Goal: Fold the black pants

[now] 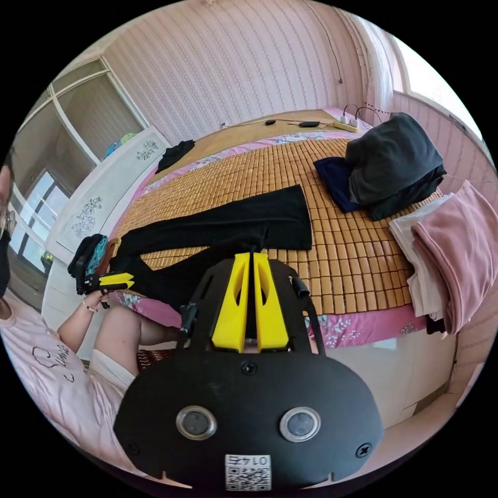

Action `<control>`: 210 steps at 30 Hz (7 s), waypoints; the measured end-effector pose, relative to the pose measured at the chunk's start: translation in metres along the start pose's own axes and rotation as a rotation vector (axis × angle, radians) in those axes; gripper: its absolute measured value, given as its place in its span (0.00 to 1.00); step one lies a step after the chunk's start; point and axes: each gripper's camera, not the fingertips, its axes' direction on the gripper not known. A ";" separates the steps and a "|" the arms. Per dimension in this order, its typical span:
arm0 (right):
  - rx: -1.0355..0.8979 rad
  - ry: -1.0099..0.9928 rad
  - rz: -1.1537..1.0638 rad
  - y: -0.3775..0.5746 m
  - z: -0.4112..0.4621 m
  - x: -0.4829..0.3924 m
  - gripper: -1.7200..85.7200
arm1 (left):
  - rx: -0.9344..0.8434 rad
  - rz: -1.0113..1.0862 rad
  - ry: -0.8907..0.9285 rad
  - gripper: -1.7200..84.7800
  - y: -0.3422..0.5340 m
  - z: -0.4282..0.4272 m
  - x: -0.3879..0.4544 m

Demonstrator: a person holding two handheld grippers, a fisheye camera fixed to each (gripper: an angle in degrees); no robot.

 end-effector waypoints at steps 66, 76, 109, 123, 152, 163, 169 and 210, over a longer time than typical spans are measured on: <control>-0.220 0.467 -0.135 -0.064 0.514 0.034 0.01 | 0.028 -0.816 -0.263 0.05 0.156 -0.144 -0.154; -0.269 0.437 0.023 -0.082 0.554 0.045 0.01 | 0.100 -0.866 -0.147 0.04 0.192 -0.186 -0.161; -0.274 -0.235 -0.967 0.003 0.725 -0.565 0.01 | 0.388 -1.120 -0.311 0.01 0.362 -0.326 -0.198; -0.037 0.262 -0.209 0.056 0.366 -0.059 0.03 | 0.513 -1.279 -0.034 0.10 0.416 -0.363 -0.211; 0.076 -0.088 0.405 0.083 0.123 0.186 0.03 | 0.390 -1.093 0.017 0.03 0.293 -0.370 -0.214; 0.045 0.089 0.090 -0.137 0.168 0.132 0.04 | 0.549 -0.926 -0.046 0.05 0.159 -0.345 -0.257; -0.143 0.163 0.208 -0.197 0.259 0.131 0.17 | 0.411 -1.082 -0.090 0.11 0.092 -0.246 -0.286; -0.056 0.157 0.268 -0.055 0.119 0.133 0.14 | 0.026 0.374 -0.013 0.09 -0.147 0.129 0.127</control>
